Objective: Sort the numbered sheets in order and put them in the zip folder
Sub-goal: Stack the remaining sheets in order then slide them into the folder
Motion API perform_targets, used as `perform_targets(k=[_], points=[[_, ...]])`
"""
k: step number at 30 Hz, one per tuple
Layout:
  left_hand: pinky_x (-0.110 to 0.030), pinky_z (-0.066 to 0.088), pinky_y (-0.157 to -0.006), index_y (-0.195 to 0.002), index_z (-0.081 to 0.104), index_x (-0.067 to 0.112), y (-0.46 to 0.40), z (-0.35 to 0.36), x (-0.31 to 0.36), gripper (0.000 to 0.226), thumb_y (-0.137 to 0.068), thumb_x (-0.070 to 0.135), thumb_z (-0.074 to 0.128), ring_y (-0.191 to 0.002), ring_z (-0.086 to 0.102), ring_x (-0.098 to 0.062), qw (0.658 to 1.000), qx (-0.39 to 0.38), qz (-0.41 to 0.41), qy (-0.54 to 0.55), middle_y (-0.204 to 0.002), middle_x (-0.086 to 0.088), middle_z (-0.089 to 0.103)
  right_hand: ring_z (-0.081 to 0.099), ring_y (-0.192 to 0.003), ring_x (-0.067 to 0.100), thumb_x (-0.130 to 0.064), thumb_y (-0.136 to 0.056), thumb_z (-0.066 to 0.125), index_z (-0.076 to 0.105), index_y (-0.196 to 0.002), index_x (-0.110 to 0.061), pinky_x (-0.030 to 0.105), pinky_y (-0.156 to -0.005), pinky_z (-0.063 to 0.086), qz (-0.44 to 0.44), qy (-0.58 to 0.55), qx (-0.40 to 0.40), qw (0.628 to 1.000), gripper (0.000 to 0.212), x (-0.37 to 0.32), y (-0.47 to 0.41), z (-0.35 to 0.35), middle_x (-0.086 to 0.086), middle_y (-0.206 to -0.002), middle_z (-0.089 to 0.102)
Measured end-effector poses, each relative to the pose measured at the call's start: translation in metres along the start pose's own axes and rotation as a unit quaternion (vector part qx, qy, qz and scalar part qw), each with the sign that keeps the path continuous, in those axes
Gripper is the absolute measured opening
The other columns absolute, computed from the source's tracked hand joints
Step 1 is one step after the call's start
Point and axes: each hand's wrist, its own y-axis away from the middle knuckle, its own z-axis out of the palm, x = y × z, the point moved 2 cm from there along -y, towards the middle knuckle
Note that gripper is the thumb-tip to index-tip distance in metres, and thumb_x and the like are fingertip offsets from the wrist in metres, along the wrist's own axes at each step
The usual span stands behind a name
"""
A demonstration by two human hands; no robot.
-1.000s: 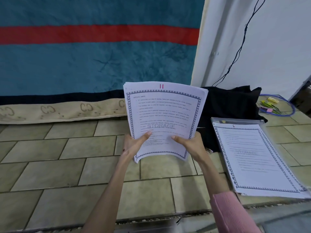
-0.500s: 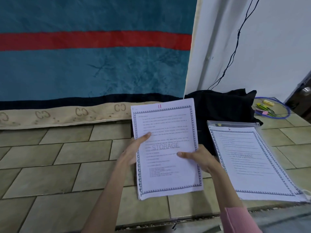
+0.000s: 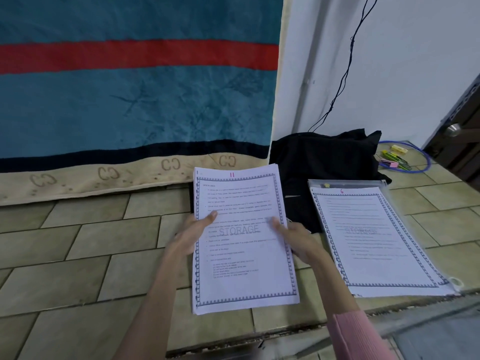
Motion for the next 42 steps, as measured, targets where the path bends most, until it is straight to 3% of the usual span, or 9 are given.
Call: perform_targets(k=[4, 8, 11, 18, 22, 26, 33, 37, 42], points=[[-0.038, 0.054, -0.083, -0.106, 0.062, 0.020, -0.001, -0.010, -0.009, 0.016, -0.091, 0.024, 0.057, -0.093, 0.066, -0.018, 0.999, -0.020, -0.018, -0.042, -0.098, 0.002, 0.070, 0.057, -0.095, 0.032, -0.032, -0.094, 0.052, 0.064, -0.109, -0.005, 0.043, -0.081, 0.051, -0.085, 0.278, 0.204, 0.935, 0.033, -0.006, -0.022, -0.030, 0.015, -0.101, 0.064], [-0.046, 0.051, -0.092, -0.110, 0.062, 0.017, 0.000, -0.015, -0.015, 0.022, -0.090, 0.026, 0.058, -0.101, 0.065, -0.024, 0.998, -0.011, -0.040, -0.051, -0.106, -0.004, 0.069, 0.038, -0.119, 0.030, -0.029, -0.095, 0.051, 0.054, -0.128, -0.014, 0.038, -0.093, 0.038, -0.032, 0.513, 0.149, 0.845, 0.037, 0.007, -0.034, -0.025, 0.012, -0.123, 0.050], [-0.049, 0.049, -0.094, -0.117, 0.061, 0.014, 0.004, -0.020, -0.016, 0.033, -0.088, 0.029, 0.060, -0.104, 0.065, -0.026, 0.996, -0.002, -0.045, -0.074, -0.112, -0.007, 0.068, 0.042, -0.114, 0.027, -0.024, -0.093, 0.055, 0.059, -0.120, -0.015, 0.035, -0.088, 0.038, -0.065, 0.517, 0.163, 0.838, 0.029, 0.010, -0.032, -0.023, 0.009, -0.117, 0.053], [-0.043, 0.050, -0.095, -0.117, 0.060, 0.016, 0.009, -0.024, -0.016, 0.034, -0.087, 0.031, 0.062, -0.107, 0.063, -0.022, 0.997, 0.006, -0.037, -0.069, -0.115, -0.004, 0.067, 0.058, -0.070, 0.017, -0.017, -0.093, 0.051, 0.058, -0.092, -0.009, 0.031, -0.068, 0.049, -0.090, -0.029, 0.216, 0.972, 0.011, -0.014, -0.014, -0.031, 0.011, -0.083, 0.063], [-0.043, 0.051, -0.093, -0.116, 0.062, 0.017, 0.013, -0.018, -0.013, 0.038, -0.084, 0.036, 0.064, -0.103, 0.066, -0.020, 0.996, -0.005, -0.023, -0.084, -0.112, -0.002, 0.069, 0.046, -0.061, 0.020, -0.022, -0.095, 0.033, 0.045, -0.077, -0.009, 0.029, -0.061, 0.039, -0.033, -0.480, 0.116, 0.869, 0.025, -0.041, -0.010, -0.030, 0.007, -0.072, 0.047], [-0.032, 0.055, -0.085, -0.116, 0.062, 0.017, 0.022, 0.000, -0.009, 0.028, -0.090, 0.029, 0.059, -0.098, 0.068, -0.015, 0.994, -0.015, 0.013, -0.105, -0.109, 0.001, 0.069, 0.051, -0.058, 0.017, -0.052, -0.096, 0.029, 0.043, -0.072, -0.012, 0.024, -0.056, 0.046, -0.059, -0.608, 0.034, 0.791, 0.049, -0.058, -0.015, -0.017, 0.003, -0.067, 0.050], [-0.024, 0.053, -0.085, -0.119, 0.062, 0.017, 0.032, 0.037, -0.009, 0.033, -0.092, 0.034, 0.055, -0.096, 0.065, -0.008, 0.983, -0.043, 0.036, -0.173, -0.112, 0.005, 0.067, 0.051, -0.049, 0.018, -0.054, -0.097, 0.015, 0.042, -0.083, -0.014, 0.024, -0.050, 0.044, -0.230, -0.324, 0.015, 0.918, 0.050, -0.123, -0.018, 0.016, 0.003, -0.061, 0.059], [-0.004, 0.047, -0.064, -0.111, 0.062, 0.024, 0.037, 0.046, -0.007, 0.021, -0.094, 0.032, 0.053, -0.076, 0.061, 0.010, 0.983, -0.060, 0.043, -0.166, -0.099, 0.015, 0.065, 0.047, -0.053, 0.019, -0.040, -0.102, 0.012, 0.034, -0.086, -0.013, 0.019, -0.045, 0.040, -0.313, -0.152, 0.078, 0.934, 0.038, -0.152, -0.012, 0.031, 0.011, -0.065, 0.051], [-0.009, 0.049, -0.067, -0.089, 0.061, 0.035, 0.039, 0.047, -0.008, 0.008, -0.093, 0.032, 0.054, -0.069, 0.064, 0.005, 0.982, -0.057, 0.047, -0.172, -0.084, 0.014, 0.066, 0.051, -0.053, 0.018, -0.043, -0.101, 0.018, 0.036, -0.090, -0.012, 0.037, -0.057, 0.045, -0.342, 0.031, 0.160, 0.926, 0.037, -0.157, -0.015, 0.041, 0.003, -0.062, 0.055]])
